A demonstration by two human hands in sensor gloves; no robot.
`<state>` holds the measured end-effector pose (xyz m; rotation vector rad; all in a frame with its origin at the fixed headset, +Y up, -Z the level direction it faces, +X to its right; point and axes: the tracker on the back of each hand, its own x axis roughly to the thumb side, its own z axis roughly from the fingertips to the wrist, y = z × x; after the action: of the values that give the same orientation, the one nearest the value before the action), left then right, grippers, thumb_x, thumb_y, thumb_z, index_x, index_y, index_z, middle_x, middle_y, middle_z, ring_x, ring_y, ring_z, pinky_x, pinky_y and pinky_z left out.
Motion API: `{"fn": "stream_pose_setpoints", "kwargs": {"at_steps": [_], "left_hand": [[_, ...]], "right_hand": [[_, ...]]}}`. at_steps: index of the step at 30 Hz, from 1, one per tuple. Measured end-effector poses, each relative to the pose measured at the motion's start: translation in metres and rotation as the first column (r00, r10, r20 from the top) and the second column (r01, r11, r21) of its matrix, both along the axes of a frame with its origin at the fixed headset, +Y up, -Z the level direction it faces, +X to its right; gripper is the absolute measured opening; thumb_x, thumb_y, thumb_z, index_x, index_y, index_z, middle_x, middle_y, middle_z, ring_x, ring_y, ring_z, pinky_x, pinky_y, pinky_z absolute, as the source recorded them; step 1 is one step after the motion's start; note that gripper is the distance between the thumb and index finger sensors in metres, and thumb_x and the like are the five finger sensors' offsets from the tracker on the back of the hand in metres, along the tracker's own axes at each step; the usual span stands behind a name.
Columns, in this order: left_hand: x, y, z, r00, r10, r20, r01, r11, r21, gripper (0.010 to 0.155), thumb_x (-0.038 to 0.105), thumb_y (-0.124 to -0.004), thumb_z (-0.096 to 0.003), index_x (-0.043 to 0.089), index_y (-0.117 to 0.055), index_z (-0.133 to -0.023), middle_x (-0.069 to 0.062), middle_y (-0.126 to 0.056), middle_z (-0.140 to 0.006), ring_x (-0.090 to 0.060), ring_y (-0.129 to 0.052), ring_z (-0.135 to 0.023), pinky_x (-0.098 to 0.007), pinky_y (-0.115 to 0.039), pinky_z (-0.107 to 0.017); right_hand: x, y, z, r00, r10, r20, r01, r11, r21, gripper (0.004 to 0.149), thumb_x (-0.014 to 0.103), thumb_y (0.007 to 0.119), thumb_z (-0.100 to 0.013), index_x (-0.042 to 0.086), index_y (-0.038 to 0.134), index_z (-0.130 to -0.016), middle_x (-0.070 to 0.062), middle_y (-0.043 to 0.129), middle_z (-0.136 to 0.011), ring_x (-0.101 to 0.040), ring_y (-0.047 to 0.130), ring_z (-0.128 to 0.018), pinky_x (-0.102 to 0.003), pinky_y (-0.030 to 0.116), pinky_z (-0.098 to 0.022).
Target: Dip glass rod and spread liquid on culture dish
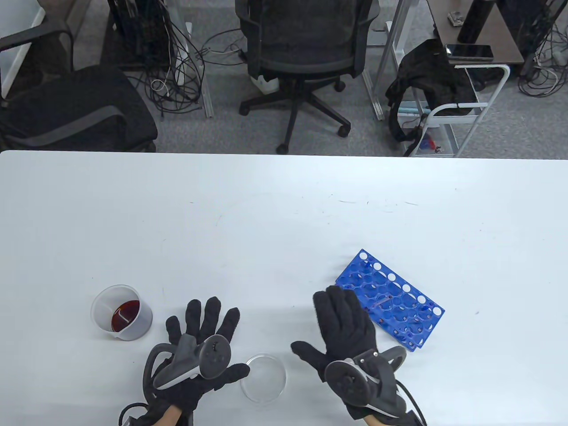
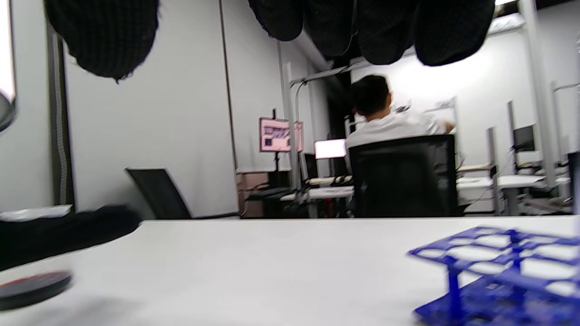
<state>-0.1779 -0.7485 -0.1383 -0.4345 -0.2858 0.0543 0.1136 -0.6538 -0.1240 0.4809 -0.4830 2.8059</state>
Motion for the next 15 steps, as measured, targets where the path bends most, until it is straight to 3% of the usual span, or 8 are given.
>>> {"fn": "stream_pose_setpoints", "kwargs": {"at_steps": [8, 11, 15], "left_hand": [[0.0, 0.0, 0.0, 1.0, -0.002, -0.002, 0.002, 1.0, -0.001, 0.104, 0.083, -0.053, -0.0422, 0.035, 0.01, -0.109, -0.018, 0.012, -0.117, -0.057, 0.005, -0.106, -0.081, -0.015, -0.07], [0.0, 0.0, 0.0, 1.0, -0.002, -0.004, 0.002, 1.0, -0.001, 0.104, 0.083, -0.053, -0.0422, 0.035, 0.01, -0.109, -0.017, 0.012, -0.117, -0.057, 0.005, -0.107, -0.081, -0.015, -0.07], [0.0, 0.0, 0.0, 1.0, -0.004, -0.003, 0.004, 1.0, -0.002, 0.104, 0.083, -0.053, -0.0423, 0.035, 0.01, -0.109, -0.018, 0.011, -0.117, -0.057, 0.005, -0.107, -0.081, -0.016, -0.07]], "right_hand": [[0.063, 0.004, -0.015, 0.96, -0.135, 0.245, 0.127, 0.991, 0.05, 0.091, 0.059, 0.074, -0.051, 0.004, 0.04, -0.115, -0.03, 0.041, -0.116, -0.06, 0.052, -0.099, -0.075, 0.055, -0.064], [0.08, -0.006, -0.023, 0.939, -0.135, 0.315, 0.133, 0.991, 0.028, 0.087, 0.057, 0.074, -0.051, 0.004, 0.044, -0.114, -0.029, 0.051, -0.112, -0.056, 0.061, -0.096, -0.07, 0.062, -0.062], [0.092, -0.025, -0.029, 0.922, -0.129, 0.364, 0.138, 0.99, 0.0, 0.08, 0.054, 0.073, -0.051, 0.005, 0.052, -0.111, -0.026, 0.066, -0.105, -0.046, 0.077, -0.085, -0.055, 0.075, -0.053]]}}
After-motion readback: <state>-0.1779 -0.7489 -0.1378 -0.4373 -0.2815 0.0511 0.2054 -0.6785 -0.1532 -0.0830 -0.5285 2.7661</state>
